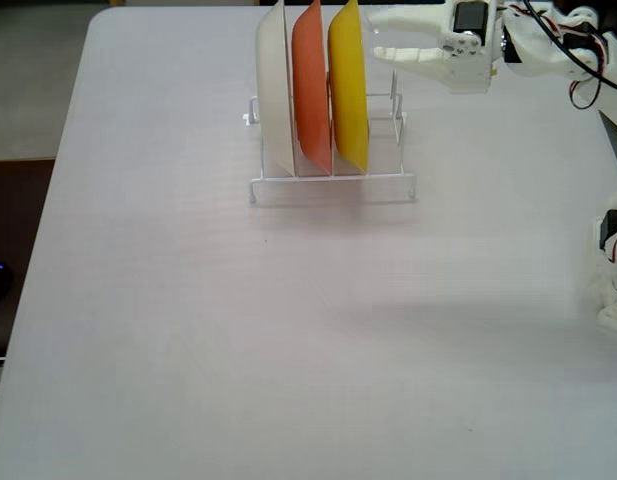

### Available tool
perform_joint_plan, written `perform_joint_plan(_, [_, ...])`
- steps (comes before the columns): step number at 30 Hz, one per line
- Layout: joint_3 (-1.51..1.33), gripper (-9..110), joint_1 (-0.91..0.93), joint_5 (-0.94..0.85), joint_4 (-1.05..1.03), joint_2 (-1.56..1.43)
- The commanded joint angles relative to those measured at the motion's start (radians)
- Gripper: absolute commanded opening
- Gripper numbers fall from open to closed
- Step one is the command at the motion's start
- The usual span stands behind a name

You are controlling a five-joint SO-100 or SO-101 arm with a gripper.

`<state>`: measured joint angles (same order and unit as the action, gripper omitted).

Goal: Could you take three plates?

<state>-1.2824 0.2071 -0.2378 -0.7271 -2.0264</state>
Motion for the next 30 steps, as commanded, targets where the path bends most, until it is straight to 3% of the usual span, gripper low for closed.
perform_joint_plan(1, [-0.002,0,0.098,-0.008,-0.031,-0.035])
perform_joint_plan(7, [0.003,1,0.230,-0.097,-0.084,0.064])
perform_joint_plan(15, [0.072,26,0.308,-0.249,-0.084,0.222])
perform_joint_plan(22, [0.170,36,0.327,-0.337,-0.115,0.356])
perform_joint_plan(30, [0.347,28,0.331,-0.368,-0.127,0.509])
